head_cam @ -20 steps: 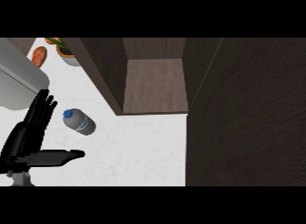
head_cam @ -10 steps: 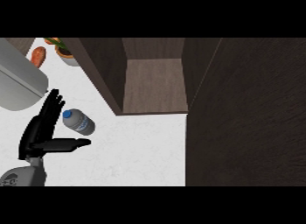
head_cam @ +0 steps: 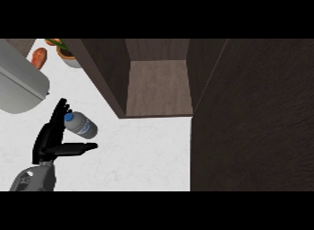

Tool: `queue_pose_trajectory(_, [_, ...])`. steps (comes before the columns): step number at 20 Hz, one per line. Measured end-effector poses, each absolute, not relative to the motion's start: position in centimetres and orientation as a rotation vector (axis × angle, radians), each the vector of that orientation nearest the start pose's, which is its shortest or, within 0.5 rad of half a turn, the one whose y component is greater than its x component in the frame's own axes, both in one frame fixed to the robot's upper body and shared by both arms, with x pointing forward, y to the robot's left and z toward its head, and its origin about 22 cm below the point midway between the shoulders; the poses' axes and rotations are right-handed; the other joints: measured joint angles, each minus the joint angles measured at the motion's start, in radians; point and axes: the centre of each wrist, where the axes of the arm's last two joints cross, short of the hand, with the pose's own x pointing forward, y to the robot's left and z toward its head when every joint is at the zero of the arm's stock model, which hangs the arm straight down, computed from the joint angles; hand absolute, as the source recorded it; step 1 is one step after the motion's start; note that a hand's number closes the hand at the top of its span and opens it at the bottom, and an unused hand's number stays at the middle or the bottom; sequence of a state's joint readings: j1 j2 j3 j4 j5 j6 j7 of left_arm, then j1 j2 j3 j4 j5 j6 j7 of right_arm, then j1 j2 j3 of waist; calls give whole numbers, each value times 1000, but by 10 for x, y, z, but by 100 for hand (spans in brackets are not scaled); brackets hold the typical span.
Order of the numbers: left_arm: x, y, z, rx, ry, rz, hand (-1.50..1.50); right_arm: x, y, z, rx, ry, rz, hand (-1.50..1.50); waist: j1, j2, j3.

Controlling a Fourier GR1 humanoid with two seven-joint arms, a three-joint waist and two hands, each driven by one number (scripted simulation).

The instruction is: Pick up the bottled water, place it into the cabinet and close the cabinet

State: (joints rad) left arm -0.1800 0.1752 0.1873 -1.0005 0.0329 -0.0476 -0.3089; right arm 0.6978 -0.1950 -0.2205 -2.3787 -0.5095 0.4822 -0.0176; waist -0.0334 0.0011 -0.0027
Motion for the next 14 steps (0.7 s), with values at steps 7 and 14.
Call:
queue_pose_trajectory(7, [267,317,-99,74,-1504,89,-150,66,-316,114,229,-1824,149,-150,-1,1,-1])
queue_pose_trajectory(14, [267,313,-119,-48,-1543,103,150,60,-317,111,250,-1825,130,-150,-2,3,-1])
